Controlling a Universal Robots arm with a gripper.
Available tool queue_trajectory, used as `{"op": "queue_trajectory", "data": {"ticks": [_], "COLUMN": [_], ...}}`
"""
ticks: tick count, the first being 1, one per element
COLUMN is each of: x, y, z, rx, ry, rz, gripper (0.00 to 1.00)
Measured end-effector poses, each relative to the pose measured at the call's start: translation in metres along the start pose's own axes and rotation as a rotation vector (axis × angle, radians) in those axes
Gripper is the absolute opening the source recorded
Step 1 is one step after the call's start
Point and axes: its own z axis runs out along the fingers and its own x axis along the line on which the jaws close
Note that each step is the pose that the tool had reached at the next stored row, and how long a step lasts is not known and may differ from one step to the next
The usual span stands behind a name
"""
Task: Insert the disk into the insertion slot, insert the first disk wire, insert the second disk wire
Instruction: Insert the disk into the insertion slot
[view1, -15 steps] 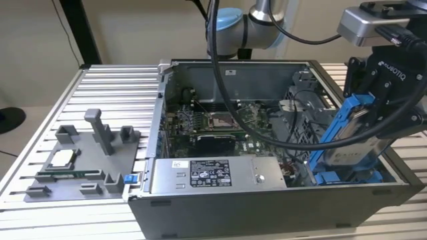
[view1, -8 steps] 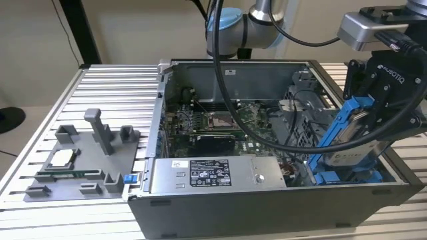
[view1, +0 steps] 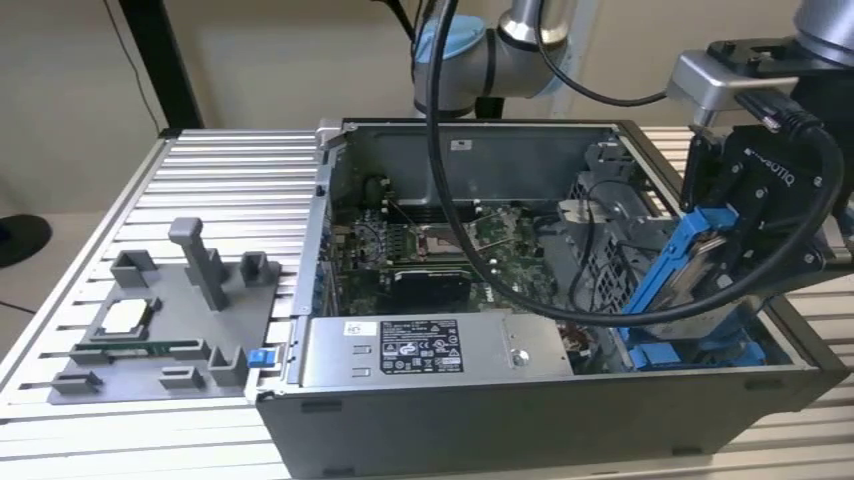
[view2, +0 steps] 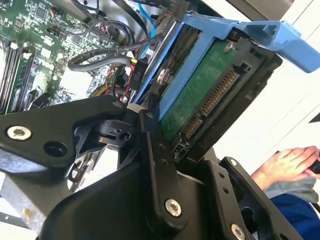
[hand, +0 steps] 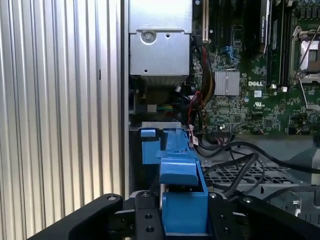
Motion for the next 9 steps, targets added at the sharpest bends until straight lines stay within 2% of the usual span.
{"op": "queue_trajectory", "data": {"ticks": [9], "x": [-0.0001], "y": [0.0000], "z": [0.0164], "rx": [-0.0001], "ry": [-0.0023], "rz": [0.000], "gripper": [0.00]}}
